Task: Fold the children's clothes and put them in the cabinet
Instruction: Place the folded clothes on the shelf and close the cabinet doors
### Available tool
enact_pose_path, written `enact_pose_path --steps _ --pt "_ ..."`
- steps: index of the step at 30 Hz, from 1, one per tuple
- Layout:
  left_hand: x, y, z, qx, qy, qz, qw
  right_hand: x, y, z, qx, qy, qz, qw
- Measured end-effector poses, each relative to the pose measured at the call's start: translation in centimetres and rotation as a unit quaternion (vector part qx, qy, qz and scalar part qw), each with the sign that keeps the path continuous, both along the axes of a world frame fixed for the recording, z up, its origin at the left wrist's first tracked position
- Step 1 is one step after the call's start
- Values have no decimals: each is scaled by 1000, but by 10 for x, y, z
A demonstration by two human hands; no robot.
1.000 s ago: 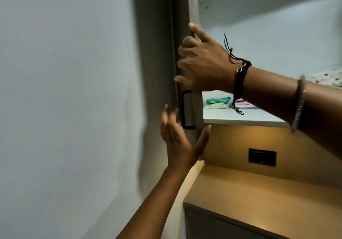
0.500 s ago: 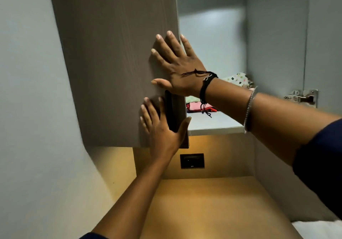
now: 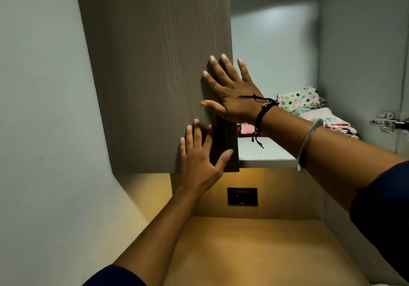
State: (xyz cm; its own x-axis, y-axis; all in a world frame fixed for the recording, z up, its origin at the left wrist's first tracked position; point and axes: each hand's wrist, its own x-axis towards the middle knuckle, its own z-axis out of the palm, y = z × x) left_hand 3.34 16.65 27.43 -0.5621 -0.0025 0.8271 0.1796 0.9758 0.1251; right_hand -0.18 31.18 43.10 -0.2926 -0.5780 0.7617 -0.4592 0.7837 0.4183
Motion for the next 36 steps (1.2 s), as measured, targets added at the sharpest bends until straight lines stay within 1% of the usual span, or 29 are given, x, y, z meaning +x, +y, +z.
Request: enact_pose_path --steps 2,3,4,6,7,8,10,12,14,16,19,21,22,23,24,25,26,27,28,29,30,32,34,36 --pt "28 0 4 31 -12 -35 999 22 14 -16 -19 -34 0 999" --pt "43 2 7 78 -2 -59 995 35 22 -24 -35 -51 -4 998" --pt "62 9 12 147 13 -87 985 52 32 -31 -50 -67 -15 996" --pt "99 28 30 272 44 -148 950 92 56 -42 -76 -87 -31 993" --pt "118 41 41 299 63 -174 936 113 69 -46 -89 -74 -19 993" --pt "134 52 52 296 85 -194 931 133 80 -50 -101 -51 4 994" --pt "169 78 72 229 126 -242 934 177 108 -57 -105 -12 16 994" --pt "202 108 89 144 154 -277 937 221 140 -59 -101 15 -17 995" --pt "229 140 105 74 180 -301 934 261 173 -59 -97 45 -25 994" --pt "255 175 122 26 203 -325 924 299 207 -56 -112 82 -24 990" --pt "288 232 147 -13 221 -350 910 342 265 -59 -134 182 -14 974" --pt "305 274 161 -54 231 -345 908 357 306 -71 -137 259 -1 956" --pt "311 295 167 -88 240 -328 909 359 328 -79 -152 283 0 947" --pt "314 313 172 -123 247 -305 912 356 346 -86 -187 289 -1 939" --pt "316 330 178 -156 250 -271 916 351 362 -92 -243 270 -3 932" --pt "317 345 183 -189 251 -228 921 345 375 -97 -312 220 -2 924" --pt "319 360 186 -223 248 -186 924 340 386 -105 -390 136 3 911" --pt "320 373 187 -257 239 -153 924 336 391 -113 -458 41 17 888" --pt "320 383 187 -290 228 -133 920 334 390 -120 -511 -56 41 857" --pt "319 393 186 -318 216 -123 915 333 389 -125 -545 -139 82 823" --pt "317 402 185 -340 204 -120 910 330 387 -129 -560 -188 139 795" --pt "310 413 184 -370 184 -106 905 325 380 -131 -572 -228 232 753" --pt "306 411 182 -380 168 -77 906 324 366 -131 -562 -245 267 744" --pt "301 398 181 -378 158 -45 911 319 347 -139 -552 -260 261 749"
